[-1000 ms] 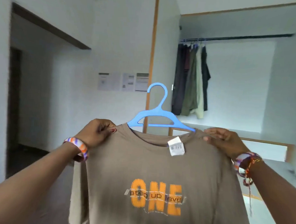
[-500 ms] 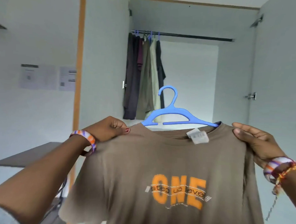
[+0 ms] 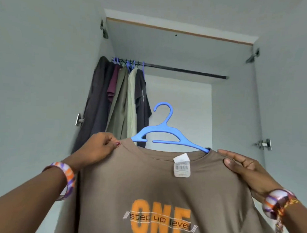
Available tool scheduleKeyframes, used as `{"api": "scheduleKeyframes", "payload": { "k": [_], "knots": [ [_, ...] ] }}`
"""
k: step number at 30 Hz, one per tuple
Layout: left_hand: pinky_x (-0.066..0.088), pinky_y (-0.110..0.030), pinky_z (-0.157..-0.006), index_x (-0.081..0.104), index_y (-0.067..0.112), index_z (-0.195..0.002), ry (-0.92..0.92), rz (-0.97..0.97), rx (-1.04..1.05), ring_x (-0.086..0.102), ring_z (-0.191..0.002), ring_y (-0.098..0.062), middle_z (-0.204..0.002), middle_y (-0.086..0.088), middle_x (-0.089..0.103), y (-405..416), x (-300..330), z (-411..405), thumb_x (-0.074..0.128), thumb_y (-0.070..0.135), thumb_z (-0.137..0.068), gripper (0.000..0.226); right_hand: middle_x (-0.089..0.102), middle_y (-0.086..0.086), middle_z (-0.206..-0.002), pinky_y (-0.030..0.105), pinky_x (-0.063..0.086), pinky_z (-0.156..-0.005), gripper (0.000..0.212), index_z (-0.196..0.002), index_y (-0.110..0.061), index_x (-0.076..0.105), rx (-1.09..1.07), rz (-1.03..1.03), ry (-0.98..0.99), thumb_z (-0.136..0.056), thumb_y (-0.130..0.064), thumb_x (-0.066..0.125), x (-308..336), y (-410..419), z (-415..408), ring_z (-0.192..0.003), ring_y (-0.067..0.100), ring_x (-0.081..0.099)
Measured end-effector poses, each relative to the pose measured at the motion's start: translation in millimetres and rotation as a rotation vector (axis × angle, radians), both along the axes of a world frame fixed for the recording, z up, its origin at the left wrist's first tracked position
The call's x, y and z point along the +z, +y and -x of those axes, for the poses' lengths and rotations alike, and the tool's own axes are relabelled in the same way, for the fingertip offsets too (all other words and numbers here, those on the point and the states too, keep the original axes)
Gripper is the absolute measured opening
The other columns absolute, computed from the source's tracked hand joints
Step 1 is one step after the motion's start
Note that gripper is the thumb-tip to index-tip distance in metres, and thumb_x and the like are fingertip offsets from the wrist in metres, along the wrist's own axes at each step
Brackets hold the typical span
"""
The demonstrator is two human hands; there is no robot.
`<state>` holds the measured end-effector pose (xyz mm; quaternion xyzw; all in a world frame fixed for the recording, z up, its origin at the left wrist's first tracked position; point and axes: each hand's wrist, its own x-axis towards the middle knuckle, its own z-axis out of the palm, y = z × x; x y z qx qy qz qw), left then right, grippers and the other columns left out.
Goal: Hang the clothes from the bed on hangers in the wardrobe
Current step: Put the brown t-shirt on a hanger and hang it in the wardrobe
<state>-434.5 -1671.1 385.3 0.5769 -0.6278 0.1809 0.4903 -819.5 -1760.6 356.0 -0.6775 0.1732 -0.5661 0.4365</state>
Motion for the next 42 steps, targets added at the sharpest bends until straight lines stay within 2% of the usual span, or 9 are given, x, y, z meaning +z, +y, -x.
{"api": "scheduleKeyframes", "payload": {
  "k": [3, 7, 10, 12, 16, 23, 26, 32, 42],
  "knots": [
    [0.034, -0.023, -0.055, 0.053, 0.019, -0.063, -0.007, 0.104, 0.052, 0.047, -0.058, -0.006, -0.059, 0.009, 0.052, -36, 34, -15, 0.057, 0.019, -0.091, 0.027, 0.072, 0.016, -0.098, 0.020, 0.055, -0.060, 0.037, -0.097, -0.011, 0.075, 0.101, 0.054, 0.050, -0.060, -0.010, 0.076, 34, -31, -11, -0.075, 0.016, 0.070],
    [0.041, -0.031, -0.075, 0.054, 0.017, -0.089, -0.076, 0.246, 0.209, 0.058, -0.082, -0.018, -0.083, 0.008, 0.061, -92, 73, -25, 0.054, 0.030, -0.091, 0.013, 0.074, 0.003, -0.076, 0.011, 0.050, -0.056, 0.069, -0.072, -0.019, 0.078, -0.136, 0.281, -0.123, -0.012, -0.053, 0.090, 75, -79, -38, -0.064, 0.004, 0.066],
    [0.035, -0.036, -0.094, 0.047, 0.021, -0.115, -0.139, 0.193, 0.377, 0.053, -0.111, -0.019, -0.116, 0.005, 0.055, -141, 99, -39, 0.055, 0.035, -0.090, 0.030, 0.071, -0.007, -0.065, 0.005, 0.048, -0.057, 0.012, -0.061, -0.029, 0.076, -0.182, 0.400, -0.227, -0.067, -0.022, 0.082, 108, -121, -61, -0.058, -0.004, 0.063],
    [0.031, -0.038, -0.099, 0.043, 0.022, -0.124, -0.243, 0.139, 0.468, 0.048, -0.119, -0.018, -0.127, 0.004, 0.050, -183, 125, -55, 0.054, 0.039, -0.089, 0.039, 0.069, -0.012, -0.059, 0.003, 0.047, -0.057, 0.049, -0.057, -0.032, 0.074, -0.285, 0.495, -0.257, -0.083, 0.007, 0.060, 145, -172, -75, -0.054, -0.006, 0.060],
    [0.030, -0.038, -0.102, 0.041, 0.024, -0.131, -0.333, 0.143, 0.487, 0.044, -0.125, -0.016, -0.135, 0.004, 0.046, -252, 196, -92, 0.056, 0.039, -0.089, 0.047, 0.069, -0.008, -0.063, 0.001, 0.045, -0.056, 0.043, -0.060, -0.023, 0.072, -0.434, 0.582, -0.334, -0.083, 0.011, 0.058, 247, -250, -110, -0.050, -0.006, 0.057],
    [0.033, -0.036, -0.103, 0.040, 0.026, -0.132, -0.488, 0.282, 0.489, 0.045, -0.123, -0.016, -0.138, 0.004, 0.042, -328, 314, -129, 0.053, 0.041, -0.090, 0.046, 0.067, 0.010, -0.088, 0.005, 0.043, -0.065, 0.028, -0.091, -0.006, 0.073, -0.808, 0.730, -0.271, -0.078, 0.011, 0.056, 400, -325, -175, -0.084, 0.014, 0.056],
    [0.040, -0.031, -0.097, 0.043, 0.026, -0.130, -0.623, 0.267, 0.518, 0.047, -0.120, -0.016, -0.136, 0.005, 0.043, -343, 342, -131, 0.051, 0.040, -0.091, 0.042, 0.070, 0.014, -0.088, 0.024, 0.044, -0.083, 0.028, -0.084, -0.008, 0.074, -0.869, 0.747, -0.220, -0.075, 0.010, 0.055, 430, -341, -208, -0.089, 0.022, 0.060],
    [0.046, -0.034, -0.087, 0.055, 0.026, -0.117, -0.814, 0.208, 0.548, 0.050, -0.109, -0.017, -0.122, 0.004, 0.046, -350, 380, -126, 0.050, 0.032, -0.091, 0.027, 0.071, 0.017, -0.092, 0.031, 0.048, -0.087, 0.029, -0.080, -0.009, 0.075, -0.897, 0.680, -0.247, -0.075, 0.008, 0.052, 468, -373, -271, -0.097, 0.034, 0.062],
    [0.046, -0.028, -0.077, 0.061, 0.024, -0.106, -0.944, 0.247, 0.567, 0.048, -0.101, -0.014, -0.118, 0.004, 0.047, -365, 396, -136, 0.045, 0.026, -0.092, 0.021, 0.068, 0.022, -0.098, 0.032, 0.046, -0.074, 0.017, -0.090, 0.001, 0.072, -0.863, 0.605, -0.214, -0.084, 0.001, 0.057, 509, -441, -350, -0.094, 0.038, 0.061]
  ]
}}
